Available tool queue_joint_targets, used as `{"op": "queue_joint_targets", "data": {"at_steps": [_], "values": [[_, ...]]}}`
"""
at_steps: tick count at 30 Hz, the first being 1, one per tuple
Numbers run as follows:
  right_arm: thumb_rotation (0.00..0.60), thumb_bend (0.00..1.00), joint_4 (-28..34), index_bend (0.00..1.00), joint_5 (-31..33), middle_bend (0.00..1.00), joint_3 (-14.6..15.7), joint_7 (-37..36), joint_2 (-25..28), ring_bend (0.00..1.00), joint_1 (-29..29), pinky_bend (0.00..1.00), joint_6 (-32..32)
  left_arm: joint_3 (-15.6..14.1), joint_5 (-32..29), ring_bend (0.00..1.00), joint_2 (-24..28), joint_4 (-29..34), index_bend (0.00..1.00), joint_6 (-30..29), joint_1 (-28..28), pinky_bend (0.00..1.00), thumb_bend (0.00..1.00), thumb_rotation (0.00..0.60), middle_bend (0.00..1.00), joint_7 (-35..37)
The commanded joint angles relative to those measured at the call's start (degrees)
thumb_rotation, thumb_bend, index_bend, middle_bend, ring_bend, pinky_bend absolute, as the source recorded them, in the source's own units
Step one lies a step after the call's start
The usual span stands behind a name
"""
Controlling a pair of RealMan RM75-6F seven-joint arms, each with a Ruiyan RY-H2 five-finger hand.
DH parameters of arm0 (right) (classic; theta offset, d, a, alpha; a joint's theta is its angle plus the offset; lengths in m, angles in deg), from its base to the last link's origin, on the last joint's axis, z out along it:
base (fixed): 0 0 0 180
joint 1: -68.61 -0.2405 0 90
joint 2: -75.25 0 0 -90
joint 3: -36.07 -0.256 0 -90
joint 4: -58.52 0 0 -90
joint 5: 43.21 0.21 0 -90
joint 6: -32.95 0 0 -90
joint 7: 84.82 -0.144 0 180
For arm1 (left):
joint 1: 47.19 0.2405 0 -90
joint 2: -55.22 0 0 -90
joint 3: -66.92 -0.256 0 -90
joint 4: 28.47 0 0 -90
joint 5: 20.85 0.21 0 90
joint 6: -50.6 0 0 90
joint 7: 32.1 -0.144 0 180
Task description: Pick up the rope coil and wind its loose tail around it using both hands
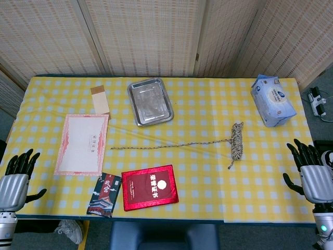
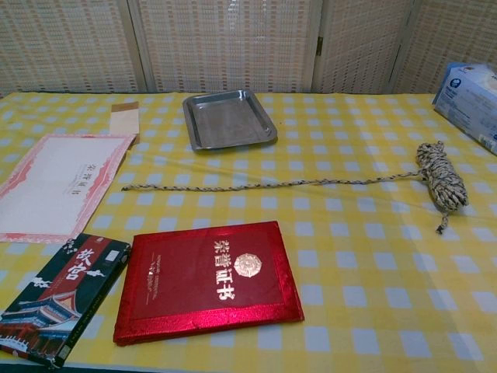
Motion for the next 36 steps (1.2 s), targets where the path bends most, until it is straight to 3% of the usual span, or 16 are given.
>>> {"op": "queue_joint_targets", "data": {"at_steps": [1,10,20,26,36], "values": [[0.600,0.39,-0.50,0.00,-0.86,0.00,0.29,-0.83,-0.28,0.00,-0.20,0.00,0.12,-0.28,0.46,0.00,-0.34,-0.25,0.00,-0.55,0.32,0.00,0.15,0.600,0.00,0.12],[0.600,0.39,-1.44,0.00,-2.79,0.00,0.33,-2.70,0.16,0.00,-1.20,0.00,0.06,-0.67,1.20,0.00,-0.74,-1.23,0.00,-2.06,1.32,0.00,0.15,0.600,0.00,1.95],[0.600,0.39,-3.39,0.00,-1.81,0.00,-1.07,-1.17,0.21,0.00,-7.82,0.00,-9.29,-1.32,1.84,0.00,-0.41,-1.17,0.00,-2.77,2.16,0.00,0.15,0.600,0.00,2.93],[0.600,0.39,-8.71,0.00,0.99,0.00,-2.38,-2.21,-2.88,0.00,-13.07,0.00,-17.20,-1.64,1.96,0.00,-0.20,-1.17,0.00,-2.99,2.65,0.00,0.15,0.600,0.00,3.18],[0.600,0.39,-18.00,0.00,2.92,0.00,-2.08,-1.81,-9.01,0.00,-18.85,0.00,-25.73,-1.84,1.74,0.00,0.01,-0.54,0.00,-2.50,2.82,0.00,0.15,0.600,0.00,2.68]]}}
